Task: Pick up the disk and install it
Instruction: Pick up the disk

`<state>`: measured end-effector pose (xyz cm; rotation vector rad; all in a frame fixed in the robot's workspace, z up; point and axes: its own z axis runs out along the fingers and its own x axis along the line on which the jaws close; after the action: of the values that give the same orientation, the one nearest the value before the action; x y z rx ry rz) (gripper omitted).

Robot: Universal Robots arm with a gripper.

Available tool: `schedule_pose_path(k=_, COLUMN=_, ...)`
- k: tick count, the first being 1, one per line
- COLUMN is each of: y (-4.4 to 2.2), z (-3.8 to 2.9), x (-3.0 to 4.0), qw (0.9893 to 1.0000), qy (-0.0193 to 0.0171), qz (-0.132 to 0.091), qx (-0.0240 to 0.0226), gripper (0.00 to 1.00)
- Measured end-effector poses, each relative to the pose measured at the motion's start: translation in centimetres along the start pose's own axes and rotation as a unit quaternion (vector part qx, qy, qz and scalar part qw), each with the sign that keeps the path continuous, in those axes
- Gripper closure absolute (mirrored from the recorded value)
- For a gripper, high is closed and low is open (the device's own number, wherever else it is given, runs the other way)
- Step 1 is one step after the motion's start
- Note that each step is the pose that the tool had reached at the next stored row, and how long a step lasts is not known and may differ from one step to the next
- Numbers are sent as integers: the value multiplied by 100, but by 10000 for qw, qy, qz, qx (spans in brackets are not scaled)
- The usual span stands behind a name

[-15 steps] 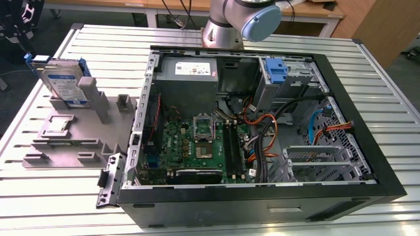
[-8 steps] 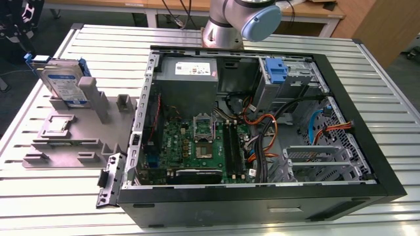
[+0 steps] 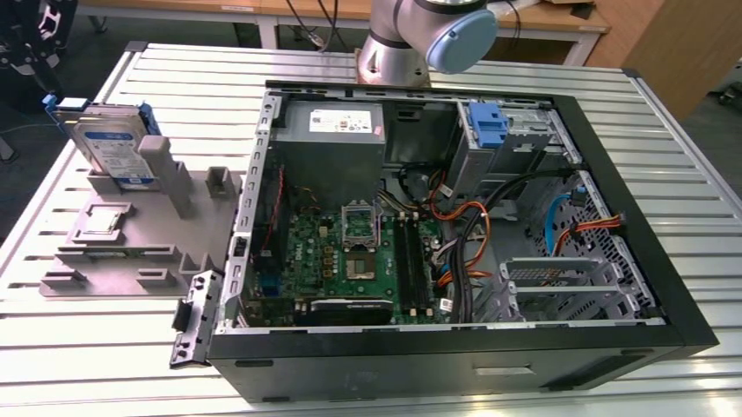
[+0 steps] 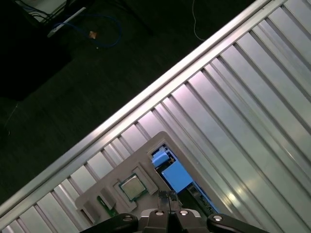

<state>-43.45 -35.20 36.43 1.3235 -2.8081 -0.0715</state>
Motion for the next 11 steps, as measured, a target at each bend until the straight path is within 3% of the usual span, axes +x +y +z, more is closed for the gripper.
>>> schedule_pose_path(k=6, y=0, z=0, x=0, qw=9996, qy=13, qz=-278, qx=8, gripper=90)
schedule_pose_path(k=11, y=0, z=7, x=0, qw=9988, qy=1, qz=-492, qx=41, gripper=90)
